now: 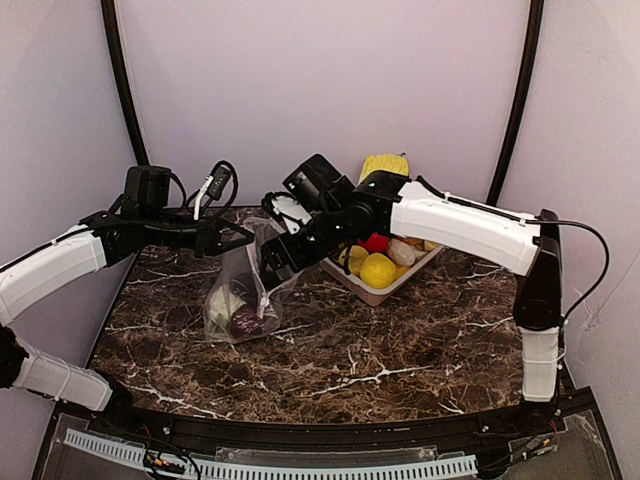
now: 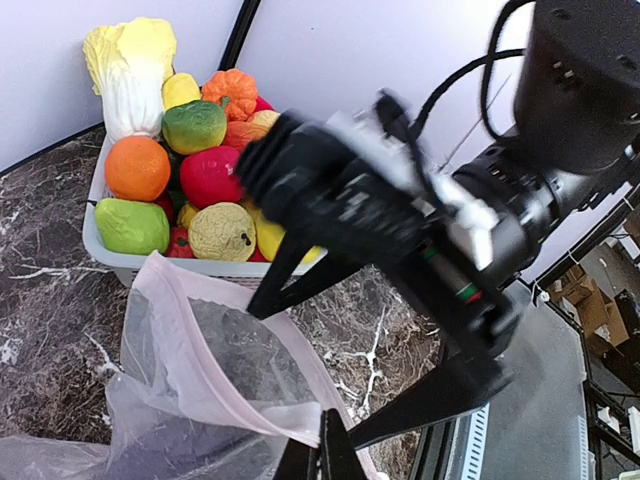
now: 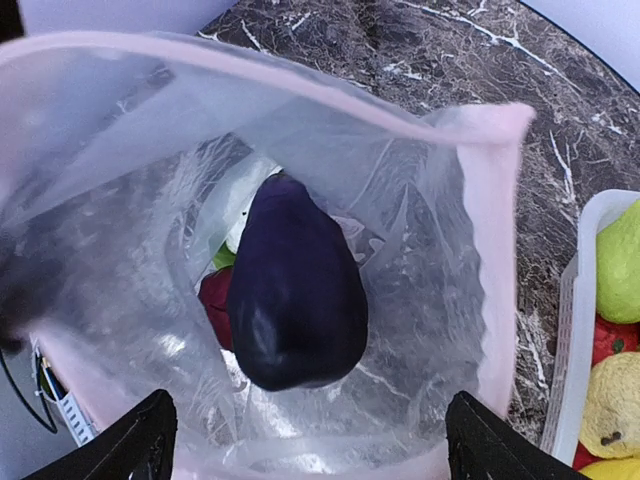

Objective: Place the food in the zip-top bag and seal the zipper
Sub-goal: Pick up the fake fruit from the bin.

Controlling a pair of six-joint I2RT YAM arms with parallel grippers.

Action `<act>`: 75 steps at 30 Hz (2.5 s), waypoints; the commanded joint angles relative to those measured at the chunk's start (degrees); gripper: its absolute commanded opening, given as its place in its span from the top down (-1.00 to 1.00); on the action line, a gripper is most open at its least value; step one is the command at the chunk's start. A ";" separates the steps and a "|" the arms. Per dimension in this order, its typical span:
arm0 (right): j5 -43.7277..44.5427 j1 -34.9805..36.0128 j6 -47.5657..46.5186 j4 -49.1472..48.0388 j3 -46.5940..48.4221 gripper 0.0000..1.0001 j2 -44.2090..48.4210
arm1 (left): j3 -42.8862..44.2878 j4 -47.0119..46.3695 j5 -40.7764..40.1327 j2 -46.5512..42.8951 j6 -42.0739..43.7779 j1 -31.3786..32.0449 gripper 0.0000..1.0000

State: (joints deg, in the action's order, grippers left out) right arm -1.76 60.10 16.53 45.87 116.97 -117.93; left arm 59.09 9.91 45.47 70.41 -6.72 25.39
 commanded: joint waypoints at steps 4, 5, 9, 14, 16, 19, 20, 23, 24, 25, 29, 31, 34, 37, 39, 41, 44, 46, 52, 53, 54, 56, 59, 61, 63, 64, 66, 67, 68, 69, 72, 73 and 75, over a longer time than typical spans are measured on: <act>0.74 -0.24 -0.60 -7.84 -8.30 -0.81 13.13 | -0.27 0.60 -4.49 -1.34 0.11 0.19 0.99; 1.38 -0.25 -0.50 -8.11 -9.21 -0.81 14.37 | -0.15 0.80 -4.68 -1.38 0.25 0.19 0.99; 6.91 -0.67 -0.07 -8.53 -12.36 -0.81 18.28 | -0.12 1.28 -5.83 -1.81 0.55 0.19 0.99; 10.42 -2.51 1.42 -8.12 -17.36 -0.81 23.32 | 0.30 2.23 -7.14 -2.16 1.23 0.15 0.99; 11.43 -3.50 2.00 -7.51 -19.30 -0.81 25.28 | 0.56 2.80 -7.56 -2.30 1.58 0.11 0.99; 12.68 -4.83 2.94 -5.69 -21.67 -0.81 27.75 | 0.67 3.07 -7.84 -2.65 1.84 0.10 0.99; 13.10 -5.36 3.15 -5.03 -22.34 -0.81 28.28 | 0.63 2.98 -7.81 -2.71 1.85 0.10 0.99; 14.06 -7.08 4.16 -2.74 -24.19 -0.80 29.51 | 0.55 2.87 -7.50 -2.74 1.85 0.10 0.99; 14.22 -7.76 4.44 -2.16 -24.80 -0.81 29.94 | 0.58 2.80 -7.46 -2.69 1.83 0.06 0.99; 14.19 -8.37 4.82 -1.72 -25.55 -0.83 30.33 | 0.58 2.81 -7.49 -2.62 1.81 0.02 0.99; 13.21 -11.24 5.39 -0.79 -29.26 -0.90 31.78 | 0.45 2.77 -7.40 -2.37 1.61 0.04 0.99; 12.11 -13.01 5.54 -0.78 -31.30 -0.93 32.25 | 0.43 2.74 -7.15 -2.24 1.48 0.06 0.99; 10.38 -15.57 5.34 -1.19 -33.97 -0.95 32.13 | 0.45 2.66 -6.99 -2.14 1.42 0.08 0.99; 8.60 -17.13 4.84 -2.72 -35.60 -0.97 31.44 | 0.41 2.66 -7.03 -2.20 1.43 0.06 0.99; 7.24 -17.74 4.69 -3.98 -36.00 -0.97 30.23 | 0.42 2.70 -7.05 -2.28 1.51 0.02 0.99; 6.50 -17.82 4.71 -4.26 -35.67 -0.97 28.87 | 0.45 2.71 -7.14 -2.37 1.58 0.07 0.99; 6.09 -17.86 4.99 -4.28 -35.19 -0.96 27.03 | 0.45 2.80 -7.23 -2.38 1.59 0.09 0.99; 5.97 -17.82 5.26 -4.35 -35.13 -0.95 26.27 | 0.44 2.83 -7.24 -2.38 1.75 0.06 0.99; 6.89 -17.82 4.81 -4.25 -35.32 -0.86 24.02 | 0.63 3.11 -7.35 -2.28 1.93 0.04 0.99; 7.15 -17.83 4.68 -4.21 -35.20 -0.86 23.60 | 0.62 3.10 -7.34 -2.24 1.95 0.04 0.99; 7.50 -17.82 4.40 -4.21 -35.10 -0.86 23.17 | 0.65 3.10 -7.33 -2.26 1.97 0.07 0.99; 7.88 -17.90 3.77 -4.15 -34.62 -0.86 22.16 | 0.63 3.14 -7.33 -2.19 1.96 0.02 0.99; 8.13 -18.38 2.97 -4.13 -33.29 -0.87 19.98 | 0.67 3.14 -7.33 -2.19 1.91 0.05 0.99; 7.68 -18.47 2.36 -4.18 -32.24 -0.87 18.81 | 0.64 3.18 -7.28 -2.21 1.86 0.09 0.99; 7.68 -18.45 2.07 -4.20 -31.38 -0.86 17.80 | 0.56 3.13 -7.25 -2.19 1.82 0.05 0.99; 7.81 -18.44 1.95 -4.18 -31.02 -0.86 17.35 | 0.60 3.11 -7.24 -2.20 1.74 0.03 0.99; 8.84 -18.52 1.92 -4.11 -30.64 -0.83 16.60 | 0.62 3.10 -7.29 -2.27 1.79 0.02 0.99; 9.27 -18.60 1.92 -4.05 -30.51 -0.81 16.27 | 0.60 3.05 -7.34 -2.36 1.84 0.01 0.99; 9.75 -18.61 2.00 -3.95 -30.49 -0.79 16.10 | 0.66 3.15 -7.33 -2.37 1.88 0.01 0.99; 10.03 -18.69 2.03 -3.88 -30.55 -0.78 15.90 | 0.62 3.12 -7.33 -2.38 1.88 0.01 0.99; 10.59 -18.72 2.27 -3.67 -30.78 -0.78 15.47 | 0.62 3.15 -7.37 -2.47 1.80 0.09 0.99; 10.66 -18.78 2.34 -3.71 -30.89 -0.78 15.39 | 0.65 3.12 -7.32 -2.43 1.87 0.08 0.99; 10.60 -18.78 2.44 -3.70 -31.01 -0.77 15.24 | 0.66 3.13 -7.36 -2.47 1.94 0.02 0.99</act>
State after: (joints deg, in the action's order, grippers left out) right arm 7.42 41.82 18.92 42.54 84.75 -101.54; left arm 59.09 12.49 38.26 69.23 -5.58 25.39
